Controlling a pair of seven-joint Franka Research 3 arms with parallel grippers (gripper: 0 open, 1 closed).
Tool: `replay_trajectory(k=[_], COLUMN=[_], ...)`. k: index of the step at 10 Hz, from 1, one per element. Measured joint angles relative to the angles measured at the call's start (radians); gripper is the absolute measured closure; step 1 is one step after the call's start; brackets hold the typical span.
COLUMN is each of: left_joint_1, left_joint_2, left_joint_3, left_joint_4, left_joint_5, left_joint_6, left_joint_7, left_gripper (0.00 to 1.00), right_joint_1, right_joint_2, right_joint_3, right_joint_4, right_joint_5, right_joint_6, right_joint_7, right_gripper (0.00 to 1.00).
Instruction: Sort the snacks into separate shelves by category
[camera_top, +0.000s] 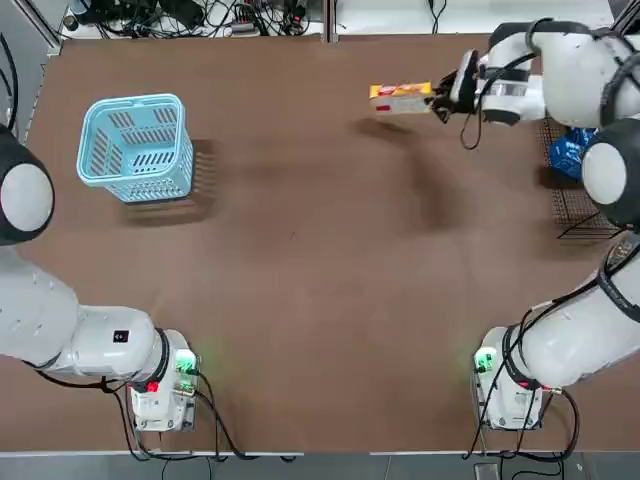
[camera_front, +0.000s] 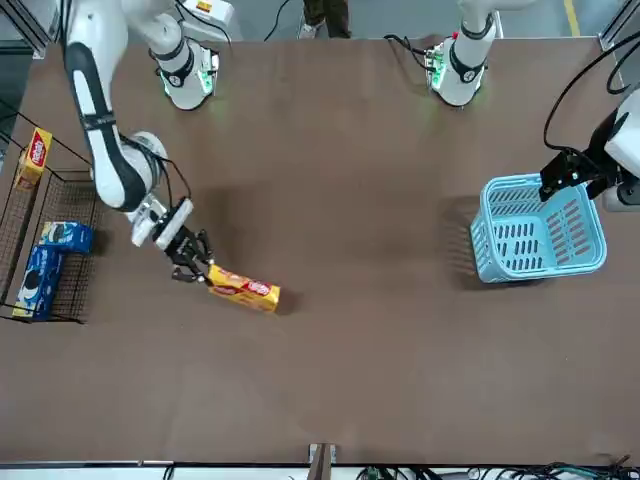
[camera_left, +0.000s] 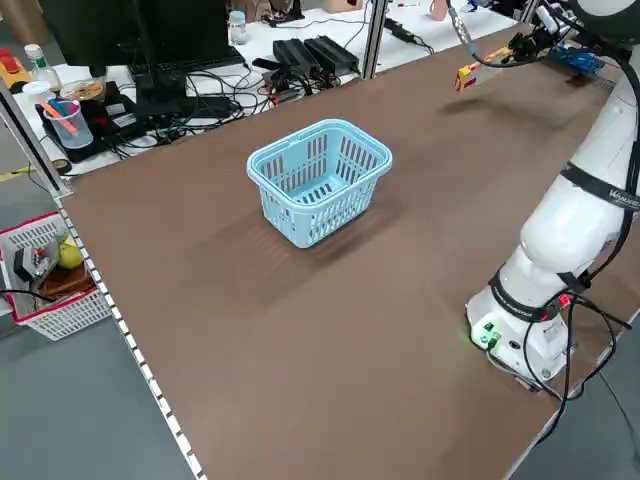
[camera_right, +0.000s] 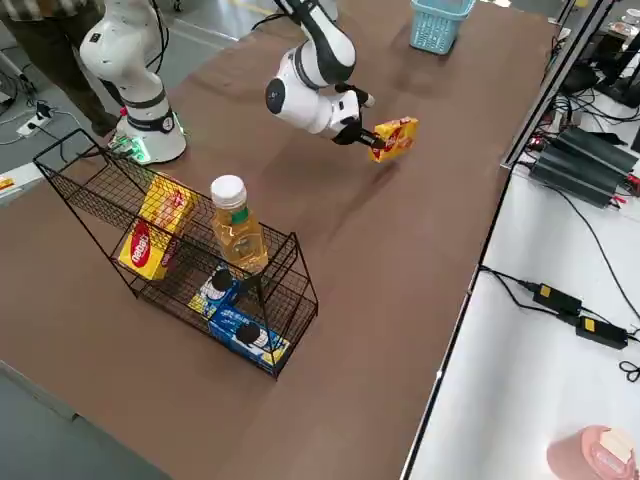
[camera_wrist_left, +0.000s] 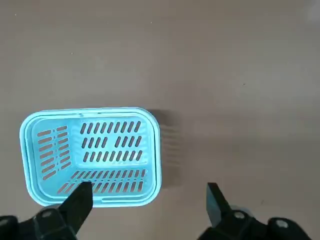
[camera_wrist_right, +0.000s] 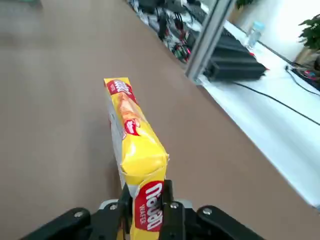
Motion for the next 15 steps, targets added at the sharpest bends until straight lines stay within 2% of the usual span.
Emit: replay_trajectory(k=[1,4,6,9,10,12,15], left_joint_1=[0.000,0.000,0.000,0.000,0.000,0.000,0.000], left_joint_2=[0.000,0.000,0.000,0.000,0.000,0.000,0.000], left_joint_3=[0.000,0.000,0.000,0.000,0.000,0.000,0.000], left_joint_4=[0.001,0.005,0.006,0.006,0.006,0.007,0.007], left_joint_5=[0.000,0.000,0.000,0.000,0.000,0.000,0.000], left_joint_6=[0.001,0.005,0.005,0.005,0.005,0.005,0.006], left_joint_7=[0.000,0.000,0.000,0.000,0.000,0.000,0.000], left_gripper=[0.00,0.00,0.00,0.00,0.00,0.00,0.00], right_joint_1=[-0.014,-0.025,-0.026,-0.026,-0.025,-0.025,-0.022], right_joint_2=[-0.018,-0.050,-0.075,-0.088,-0.091,-0.094,-0.094], right_joint_3=[-0.024,-0.119,-0.159,-0.169,-0.168,-0.170,-0.168], right_joint_4=[0.013,0.035,0.041,0.044,0.045,0.046,0.044], right_joint_5=[-0.069,-0.187,-0.279,-0.309,-0.309,-0.310,-0.320], right_joint_6=[0.067,0.214,0.248,0.234,0.197,0.097,0.050], right_joint_7=[0.012,0.014,0.014,0.013,0.032,0.182,0.525], right_gripper=[0.74,0.74,0.74,0.74,0.74,0.74,0.74])
